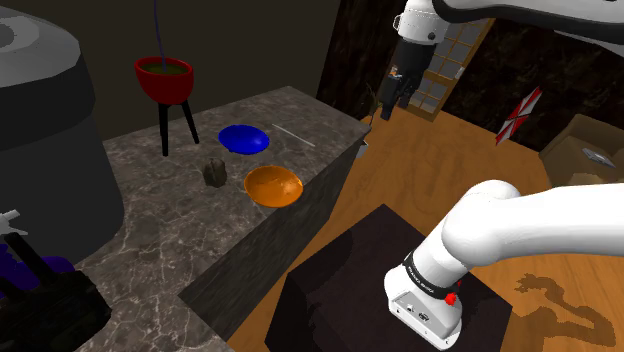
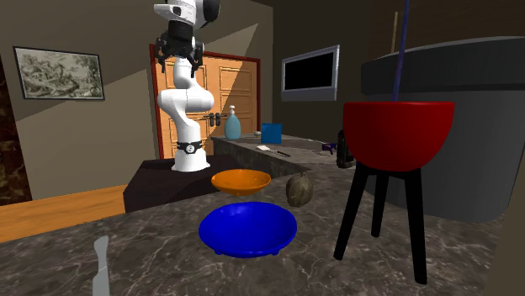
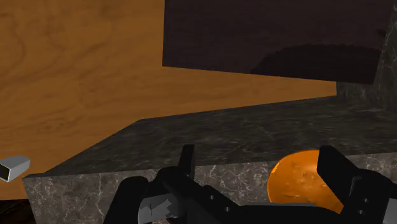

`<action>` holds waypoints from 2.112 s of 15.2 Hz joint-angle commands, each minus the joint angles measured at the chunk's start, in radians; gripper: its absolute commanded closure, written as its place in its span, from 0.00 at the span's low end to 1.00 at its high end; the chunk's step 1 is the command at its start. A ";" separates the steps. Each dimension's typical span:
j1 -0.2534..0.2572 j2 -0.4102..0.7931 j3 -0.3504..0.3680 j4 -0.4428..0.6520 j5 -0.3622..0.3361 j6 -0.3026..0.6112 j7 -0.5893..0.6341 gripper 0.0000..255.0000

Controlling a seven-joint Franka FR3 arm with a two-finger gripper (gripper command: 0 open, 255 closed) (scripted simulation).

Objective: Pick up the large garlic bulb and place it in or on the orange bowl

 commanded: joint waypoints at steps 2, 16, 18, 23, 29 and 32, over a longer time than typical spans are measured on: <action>0.005 0.019 0.008 -0.010 0.012 0.030 0.014 0.00; 0.070 0.390 0.115 -0.012 0.140 0.436 0.181 0.00; 0.077 0.456 0.130 0.009 0.151 0.488 0.201 0.00; 0.095 0.627 0.164 0.084 0.165 0.602 0.252 0.00; 0.119 0.839 0.196 0.215 0.159 0.707 0.315 0.00; 0.135 0.947 0.206 0.297 0.148 0.744 0.346 0.00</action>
